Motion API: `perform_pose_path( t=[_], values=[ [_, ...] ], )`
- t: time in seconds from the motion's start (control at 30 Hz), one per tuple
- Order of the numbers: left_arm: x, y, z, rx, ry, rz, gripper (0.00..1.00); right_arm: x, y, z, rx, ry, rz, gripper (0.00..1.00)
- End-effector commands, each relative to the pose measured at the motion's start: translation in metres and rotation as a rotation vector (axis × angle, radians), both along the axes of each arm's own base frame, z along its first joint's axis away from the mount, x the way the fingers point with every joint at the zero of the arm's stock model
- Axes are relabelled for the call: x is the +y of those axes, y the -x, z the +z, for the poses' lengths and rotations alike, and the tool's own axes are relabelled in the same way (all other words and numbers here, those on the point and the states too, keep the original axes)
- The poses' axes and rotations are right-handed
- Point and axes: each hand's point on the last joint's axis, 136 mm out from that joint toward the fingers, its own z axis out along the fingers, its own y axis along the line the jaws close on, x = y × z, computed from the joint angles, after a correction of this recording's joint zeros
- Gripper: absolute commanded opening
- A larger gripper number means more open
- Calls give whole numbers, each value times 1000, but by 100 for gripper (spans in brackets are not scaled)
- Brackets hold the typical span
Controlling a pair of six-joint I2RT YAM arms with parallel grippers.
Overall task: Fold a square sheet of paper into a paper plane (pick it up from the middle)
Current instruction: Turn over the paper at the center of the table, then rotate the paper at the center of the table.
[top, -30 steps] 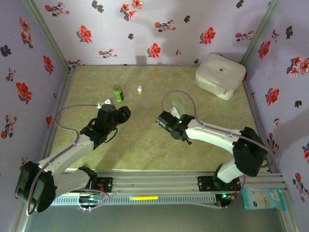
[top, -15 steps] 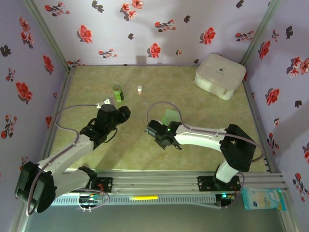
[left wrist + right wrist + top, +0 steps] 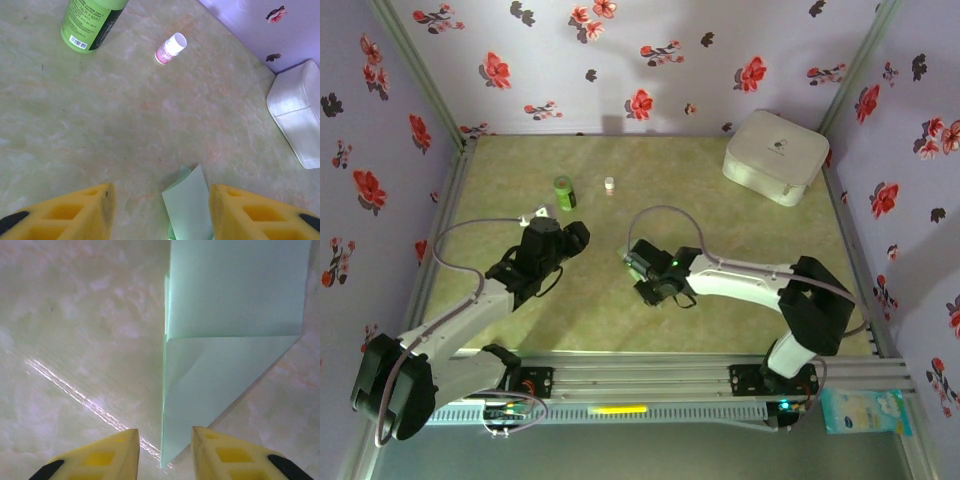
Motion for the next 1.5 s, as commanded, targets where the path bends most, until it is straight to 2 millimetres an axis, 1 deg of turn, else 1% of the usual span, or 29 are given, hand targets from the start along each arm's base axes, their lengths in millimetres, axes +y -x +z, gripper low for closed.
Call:
perform_pose_path(
  t=[0.0, 0.07, 0.17, 0.23, 0.3, 0.4, 0.5, 0.63, 0.73, 0.83, 0.9, 1.07, 1.23, 1.37, 1.47],
  values=[
    [5, -3, 1, 2, 2, 34, 52, 4, -11, 24, 42, -213, -115, 35],
    [2, -4, 0, 6, 4, 20, 52, -1, -21, 27, 103, -313, -199, 33],
    [-8, -7, 0, 17, 10, -21, 50, -4, -36, 24, 237, -462, -314, 22],
    [-16, -9, -1, 30, 18, -57, 49, -3, -42, 19, 302, -513, -354, 15],
    [-23, -10, -4, 45, 29, -83, 48, 1, -45, 12, 344, -530, -369, 11],
    [-33, -12, -8, 59, 52, -114, 45, 8, -46, 1, 401, -533, -382, 10],
    [-42, -13, -12, 84, 69, -149, 42, 18, -44, -15, 485, -534, -392, 10],
    [-57, -13, -21, 128, 94, -211, 36, 21, -40, -36, 552, -516, -422, 11],
    [-67, -13, -27, 156, 119, -247, 35, 11, -37, -52, 563, -473, -479, 11],
    [-77, -13, -34, 185, 148, -280, 33, -4, -30, -69, 583, -394, -579, 11],
    [-86, -14, -38, 208, 176, -306, 31, -11, -28, -76, 581, -383, -636, 11],
    [-113, -12, -53, 291, 249, -379, 17, -29, -27, -83, 556, -366, -802, 10],
    [-143, -7, -65, 344, 290, -444, 14, -27, -30, -78, 531, -454, -902, 10],
    [-162, -2, -78, 393, 296, -469, 13, -30, -30, -78, 515, -501, -965, 10],
    [-177, 2, -83, 413, 322, -499, 13, -26, -32, -77, 512, -557, -980, 10]
  ],
)
